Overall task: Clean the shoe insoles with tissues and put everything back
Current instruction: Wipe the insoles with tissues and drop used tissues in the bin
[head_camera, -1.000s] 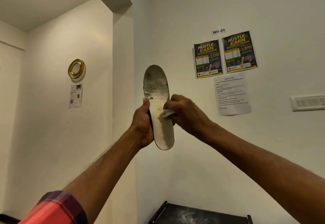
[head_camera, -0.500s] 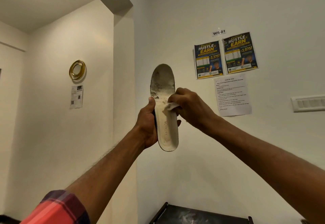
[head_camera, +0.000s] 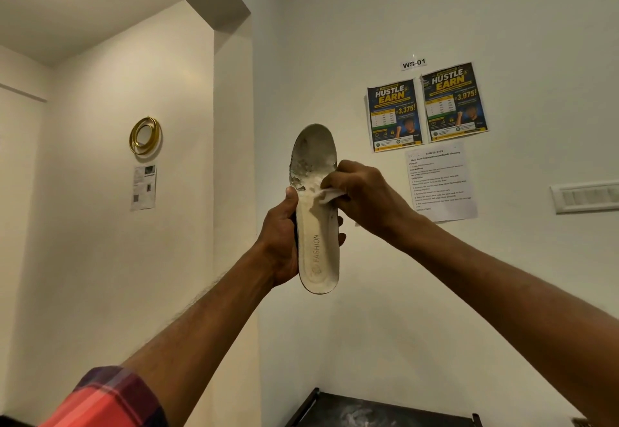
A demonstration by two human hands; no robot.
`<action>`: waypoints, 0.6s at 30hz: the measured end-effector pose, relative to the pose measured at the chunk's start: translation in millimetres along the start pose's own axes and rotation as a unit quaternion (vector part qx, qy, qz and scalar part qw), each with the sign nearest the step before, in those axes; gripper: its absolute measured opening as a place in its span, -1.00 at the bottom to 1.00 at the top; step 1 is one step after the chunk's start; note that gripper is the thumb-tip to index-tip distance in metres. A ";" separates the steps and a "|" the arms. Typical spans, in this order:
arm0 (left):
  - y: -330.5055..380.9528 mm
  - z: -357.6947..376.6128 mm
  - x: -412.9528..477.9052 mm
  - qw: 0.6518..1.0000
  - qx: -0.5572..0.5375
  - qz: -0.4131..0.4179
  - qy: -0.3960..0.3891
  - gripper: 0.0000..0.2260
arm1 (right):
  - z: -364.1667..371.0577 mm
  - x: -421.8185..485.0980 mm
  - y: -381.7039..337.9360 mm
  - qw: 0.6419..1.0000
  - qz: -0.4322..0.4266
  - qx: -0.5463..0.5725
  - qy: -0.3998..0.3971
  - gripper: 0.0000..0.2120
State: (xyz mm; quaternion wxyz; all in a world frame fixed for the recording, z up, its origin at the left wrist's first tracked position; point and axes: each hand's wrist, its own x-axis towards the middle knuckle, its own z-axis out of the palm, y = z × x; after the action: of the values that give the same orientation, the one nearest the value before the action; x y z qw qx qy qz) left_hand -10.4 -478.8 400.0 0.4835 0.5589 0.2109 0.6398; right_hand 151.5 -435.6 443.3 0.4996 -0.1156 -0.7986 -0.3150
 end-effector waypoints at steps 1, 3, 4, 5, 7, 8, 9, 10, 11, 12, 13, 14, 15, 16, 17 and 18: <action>0.2 0.2 -1.0 1.000 0.000 -0.004 -0.004 -0.38 | -0.6 2.7 4.4 0.999 0.023 0.003 0.028 -0.84; -0.3 0.8 -2.3 1.000 0.007 -0.010 -0.015 -0.37 | -2.7 5.9 9.1 0.996 0.064 0.003 0.069 -0.84; -0.4 1.3 -2.9 1.000 0.008 -0.011 -0.017 -0.37 | -2.9 5.8 7.9 0.996 0.059 0.000 0.061 -0.85; -0.3 1.9 -3.3 1.000 0.006 -0.013 -0.017 -0.37 | -2.4 5.0 5.2 0.998 0.038 -0.006 0.039 -0.85; 0.6 1.6 -4.1 1.000 0.001 -0.013 -0.017 -0.38 | -2.8 4.1 0.3 1.000 -0.006 -0.010 0.010 -0.85; 1.1 1.5 -4.6 1.000 0.001 -0.013 -0.020 -0.37 | -3.5 6.1 2.5 1.000 0.000 -0.010 0.022 -0.85; 1.1 1.2 -4.7 1.000 0.002 -0.014 -0.026 -0.36 | -4.4 8.8 6.5 0.998 0.022 -0.008 0.050 -0.85; 0.6 1.1 -4.5 0.999 0.003 -0.015 -0.031 -0.36 | -5.9 11.1 9.6 0.996 0.046 -0.006 0.078 -0.84; -0.2 1.2 -4.5 0.999 0.005 -0.016 -0.035 -0.36 | -6.8 12.1 10.8 0.994 0.058 -0.006 0.089 -0.83; -0.9 1.9 -4.5 0.999 0.005 -0.018 -0.036 -0.36 | -6.7 11.6 9.5 0.996 0.052 -0.008 0.077 -0.82; -1.2 2.8 -4.9 0.999 0.005 -0.019 -0.035 -0.38 | -5.5 10.2 6.5 0.998 0.033 -0.012 0.052 -0.81; -1.0 3.1 -5.2 0.999 0.005 -0.019 -0.033 -0.39 | -4.4 8.6 2.8 0.999 0.010 -0.013 0.029 -0.80; -0.6 3.5 -5.8 0.999 0.007 -0.018 -0.032 -0.39 | -3.7 7.8 0.8 1.000 -0.003 -0.012 0.022 -0.80; -0.5 3.3 -6.2 0.999 0.010 -0.016 -0.033 -0.39 | -3.1 9.3 2.5 0.999 0.003 -0.010 0.036 -0.80; -0.8 2.8 -6.5 0.999 0.011 -0.016 -0.037 -0.38 | -3.2 11.8 5.9 0.997 0.022 -0.008 0.067 -0.81; -1.1 2.5 -6.5 0.999 0.012 -0.017 -0.042 -0.37 | -4.1 14.2 9.2 0.994 0.047 -0.004 0.099 -0.81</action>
State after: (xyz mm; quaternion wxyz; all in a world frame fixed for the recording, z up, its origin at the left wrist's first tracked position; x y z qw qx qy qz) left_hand -8.3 -484.5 396.5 0.4958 0.5871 0.2073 0.6054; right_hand 152.3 -432.8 460.5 0.5903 -0.1233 -0.7375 -0.3039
